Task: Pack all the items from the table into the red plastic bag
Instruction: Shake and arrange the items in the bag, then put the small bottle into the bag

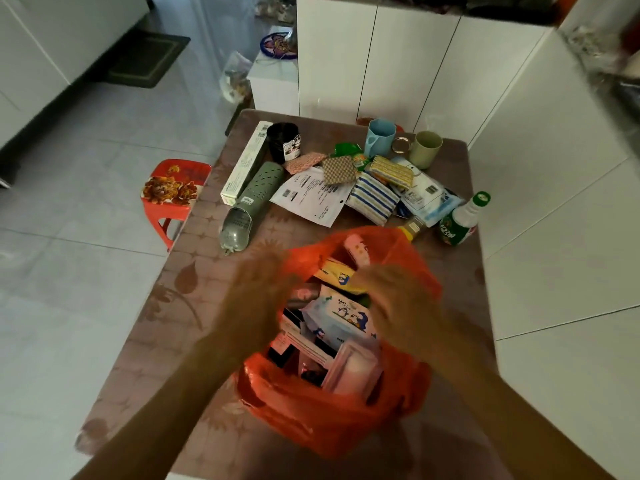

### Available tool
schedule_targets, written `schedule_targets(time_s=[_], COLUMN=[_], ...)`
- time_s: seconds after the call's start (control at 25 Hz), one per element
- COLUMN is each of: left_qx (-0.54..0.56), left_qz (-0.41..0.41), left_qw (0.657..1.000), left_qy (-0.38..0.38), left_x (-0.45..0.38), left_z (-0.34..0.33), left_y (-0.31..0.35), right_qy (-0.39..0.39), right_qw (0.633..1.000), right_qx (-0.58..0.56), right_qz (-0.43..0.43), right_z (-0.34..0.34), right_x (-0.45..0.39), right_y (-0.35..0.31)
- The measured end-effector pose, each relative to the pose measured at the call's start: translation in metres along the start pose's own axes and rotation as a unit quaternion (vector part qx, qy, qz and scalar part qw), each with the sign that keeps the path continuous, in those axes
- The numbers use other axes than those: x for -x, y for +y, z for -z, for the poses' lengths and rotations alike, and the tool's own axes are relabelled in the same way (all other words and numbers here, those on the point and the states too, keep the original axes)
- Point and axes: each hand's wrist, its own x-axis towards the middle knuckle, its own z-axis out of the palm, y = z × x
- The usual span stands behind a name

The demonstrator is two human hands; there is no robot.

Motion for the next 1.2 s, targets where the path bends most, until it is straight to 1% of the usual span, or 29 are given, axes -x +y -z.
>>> schedule_targets(time_s=[0.04, 0.08, 0.12, 0.16, 0.2, 0.24, 0.28, 0.32, 0.36, 0.4, 0.44, 0.48, 0.52, 0.56, 0.6, 0.64, 0.68, 0.72, 0.76, 0.8, 0.84, 0.96, 1.0, 1.12, 1.16, 1.2], left_qx=[0.011, 0.011, -0.019, -0.054, -0.087, -0.117, -0.143, -0.164, -0.167, -0.133, -0.085, -0.04, -0.013, -0.002, -0.003, -0.005, -0.003, 0.002, 0.009, 0.014, 0.017, 0.017, 0.02, 0.06, 0.073, 0.076], left_qz=[-0.086, -0.106, -0.063, 0.011, 0.085, 0.128, 0.133, 0.119, 0.096, 0.075, 0.058, 0.042, 0.026, 0.016, 0.01, 0.009, 0.012, 0.018, 0.022, 0.024, 0.027, 0.037, 0.035, 0.003, -0.002, -0.009], left_qw=[0.994, 0.983, 0.971, 0.957, 0.94, 0.922, 0.914, 0.919, 0.933, 0.954, 0.971, 0.983, 0.988, 0.99, 0.99, 0.989, 0.988, 0.988, 0.988, 0.988, 0.987, 0.986, 0.986, 0.984, 0.982, 0.98], left_qy=[-0.061, -0.148, -0.231, -0.284, -0.319, -0.346, -0.355, -0.337, -0.303, -0.26, -0.218, -0.176, -0.149, -0.14, -0.144, -0.148, -0.151, -0.152, -0.153, -0.153, -0.155, -0.164, -0.162, -0.169, -0.174, -0.182], left_x=[-0.001, 0.0, 0.0, 0.0, 0.002, 0.004, 0.006, 0.003, -0.005, -0.015, -0.027, -0.041, -0.054, -0.067, -0.077, -0.085, -0.091, -0.094, -0.096, -0.099, -0.101, -0.099, -0.097, -0.089, -0.088, -0.087], left_z=[-0.008, -0.016, -0.023, -0.027, -0.027, -0.027, -0.027, -0.028, -0.026, -0.025, -0.024, -0.025, -0.026, -0.028, -0.031, -0.037, -0.044, -0.05, -0.055, -0.061, -0.066, -0.074, -0.078, -0.087, -0.09, -0.093], left_y=[0.011, 0.019, 0.015, 0.001, -0.014, -0.026, -0.033, -0.033, -0.026, -0.015, -0.002, 0.011, 0.023, 0.032, 0.04, 0.046, 0.051, 0.053, 0.055, 0.056, 0.057, 0.061, 0.063, 0.074, 0.077, 0.08], right_qy=[-0.105, -0.204, -0.287, -0.345, -0.384, -0.416, -0.43, -0.419, -0.381, -0.319, -0.236, -0.139, -0.042, 0.046, 0.122, 0.193, 0.252, 0.291, 0.301, 0.294, 0.285, 0.293, 0.283, 0.201, 0.201, 0.221], right_qw=[0.994, 0.979, 0.954, 0.925, 0.897, 0.872, 0.859, 0.862, 0.882, 0.912, 0.941, 0.955, 0.955, 0.94, 0.913, 0.872, 0.822, 0.778, 0.758, 0.757, 0.765, 0.774, 0.782, 0.841, 0.848, 0.84], right_qx=[-0.014, -0.009, 0.009, 0.032, 0.061, 0.1, 0.147, 0.181, 0.183, 0.144, 0.075, 0.008, -0.037, -0.072, -0.111, -0.156, -0.203, -0.236, -0.249, -0.253, -0.261, -0.299, -0.298, -0.269, -0.274, -0.298], right_qz=[0.008, -0.029, -0.09, -0.157, -0.21, -0.237, -0.236, -0.222, -0.21, -0.211, -0.23, -0.261, -0.292, -0.33, -0.373, -0.422, -0.469, -0.504, -0.523, -0.526, -0.515, -0.475, -0.468, -0.423, -0.407, -0.396], right_z=[-0.014, -0.028, -0.038, -0.041, -0.038, -0.033, -0.029, -0.026, -0.022, -0.02, -0.017, -0.014, -0.012, -0.011, -0.012, -0.015, -0.017, -0.018, -0.021, -0.024, -0.028, -0.038, -0.039, -0.035, -0.03, -0.023], right_x=[-0.005, -0.006, -0.004, 0.001, 0.01, 0.02, 0.028, 0.033, 0.031, 0.024, 0.014, 0.002, -0.01, -0.021, -0.028, -0.033, -0.037, -0.042, -0.047, -0.053, -0.059, -0.079, -0.086, -0.104, -0.104, -0.098], right_y=[-0.01, -0.01, 0.0, 0.012, 0.025, 0.038, 0.048, 0.056, 0.062, 0.065, 0.068, 0.076, 0.087, 0.1, 0.117, 0.138, 0.162, 0.183, 0.203, 0.223, 0.239, 0.271, 0.277, 0.281, 0.272, 0.259])
